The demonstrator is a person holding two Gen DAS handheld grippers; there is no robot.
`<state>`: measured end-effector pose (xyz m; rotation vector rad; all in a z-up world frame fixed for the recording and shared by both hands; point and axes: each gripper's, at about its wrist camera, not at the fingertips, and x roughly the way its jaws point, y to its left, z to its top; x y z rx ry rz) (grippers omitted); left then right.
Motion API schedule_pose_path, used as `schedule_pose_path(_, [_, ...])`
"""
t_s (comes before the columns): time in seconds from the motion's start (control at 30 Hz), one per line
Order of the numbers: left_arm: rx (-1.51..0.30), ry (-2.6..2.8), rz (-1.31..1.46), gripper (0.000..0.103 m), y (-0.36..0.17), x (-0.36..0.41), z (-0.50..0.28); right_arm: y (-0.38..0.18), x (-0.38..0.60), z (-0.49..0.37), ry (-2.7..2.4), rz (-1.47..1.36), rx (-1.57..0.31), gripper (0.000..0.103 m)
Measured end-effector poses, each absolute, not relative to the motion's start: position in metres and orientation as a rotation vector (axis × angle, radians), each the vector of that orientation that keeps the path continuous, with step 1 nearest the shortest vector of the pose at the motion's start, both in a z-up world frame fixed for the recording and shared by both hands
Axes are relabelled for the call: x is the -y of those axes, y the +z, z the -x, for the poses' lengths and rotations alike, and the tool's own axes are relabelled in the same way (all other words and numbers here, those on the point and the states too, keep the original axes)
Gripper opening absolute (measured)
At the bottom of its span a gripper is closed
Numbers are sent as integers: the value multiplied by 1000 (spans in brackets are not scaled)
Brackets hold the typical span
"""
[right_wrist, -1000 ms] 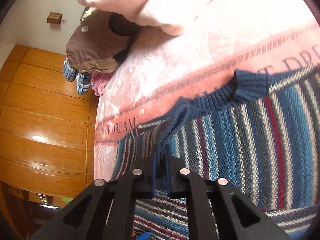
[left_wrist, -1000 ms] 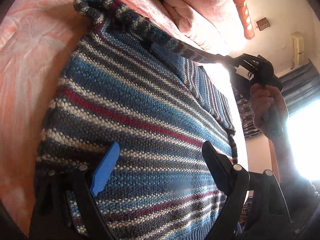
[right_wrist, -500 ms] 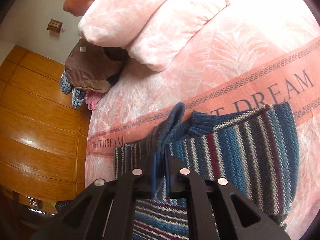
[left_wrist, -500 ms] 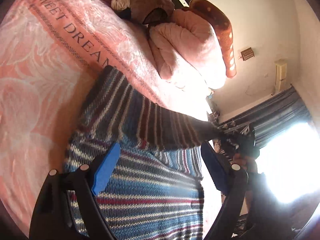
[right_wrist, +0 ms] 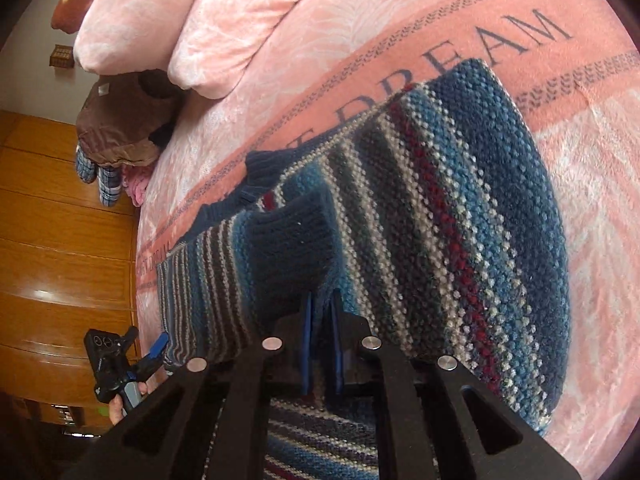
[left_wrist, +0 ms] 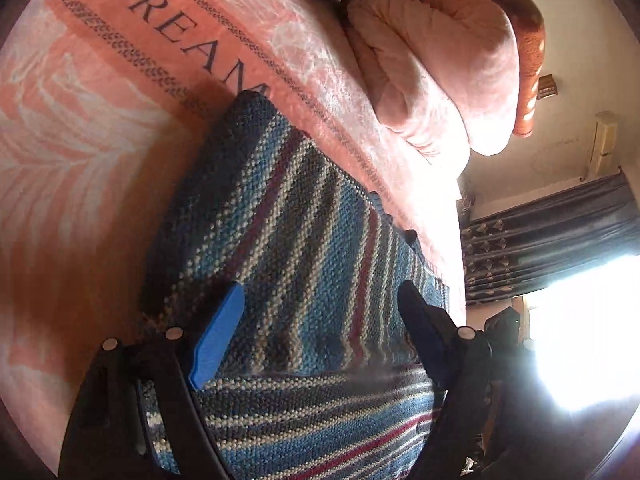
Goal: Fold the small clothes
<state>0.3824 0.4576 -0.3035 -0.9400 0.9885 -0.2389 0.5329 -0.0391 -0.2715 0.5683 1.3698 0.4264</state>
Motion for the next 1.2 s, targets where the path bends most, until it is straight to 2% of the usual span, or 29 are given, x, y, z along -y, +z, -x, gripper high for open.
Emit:
schedule_pose_path(0.03, [-982, -280, 949, 78, -299, -456, -387, -271, 43, -534, 419, -572, -1369, 12])
schedule_pose_path(0.1, [-956, -356, 961, 78, -288, -453, -397, -255, 52, -537, 410, -578, -1311, 21])
schedule_pose_path(0.13, [-944, -374, 956, 78, -282, -453, -405, -245, 57, -540, 407, -579, -1263, 22])
schedule_pose_path(0.27, [-942, -364, 903, 78, -275, -452, -448, -237, 45, -561, 483, -613, -1239, 22])
schedule_pose_path(0.4, [-1044, -274, 839, 78, -300, -449, -485, -259, 17, -577, 554, -602, -1311, 22])
schedule_pose_path(0.43, [-1080, -246, 818, 78, -309, -448, -490, -268, 15, -579, 532, -581, -1338, 20])
schedule_pose_path(0.5, [-1121, -230, 775, 76, -321, -444, -495, -279, 19, -581, 517, -552, -1350, 0])
schedule_pose_path(0.6, [-1127, -233, 750, 74, -307, -442, -494, -274, 30, -579, 538, -583, -1363, 0])
schedule_pose_path(0.63, [-1095, -263, 777, 73, -297, -443, -487, -267, 32, -576, 557, -576, -1356, 4])
schedule_pose_path(0.73, [-1054, -451, 804, 73, -276, -429, -459, -251, 25, -557, 663, -569, -1352, 5])
schedule_pose_path(0.87, [-1185, -557, 797, 72, -303, -400, -437, -270, 4, -532, 705, -497, -1434, 5])
schedule_pose_path(0.9, [-1230, -538, 755, 71, -314, -394, -436, -279, 1, -528, 679, -465, -1447, 0])
schedule_pose_path(0.93, [-1245, -530, 739, 67, -323, -392, -434, -284, 0, -526, 672, -463, -1440, 0])
schedule_pose_path(1.0, [-1231, -509, 758, 63, -319, -395, -433, -277, 3, -523, 650, -491, -1439, 0])
schedule_pose_path(1.07, [-1179, -559, 771, 63, -303, -392, -428, -257, 12, -519, 664, -514, -1397, 7])
schedule_pose_path(1.1, [-1157, -593, 766, 64, -296, -388, -425, -249, 20, -517, 665, -526, -1375, 7])
schedule_pose_path(1.2, [-1206, -558, 726, 65, -306, -378, -426, -245, 54, -516, 591, -587, -1349, 7])
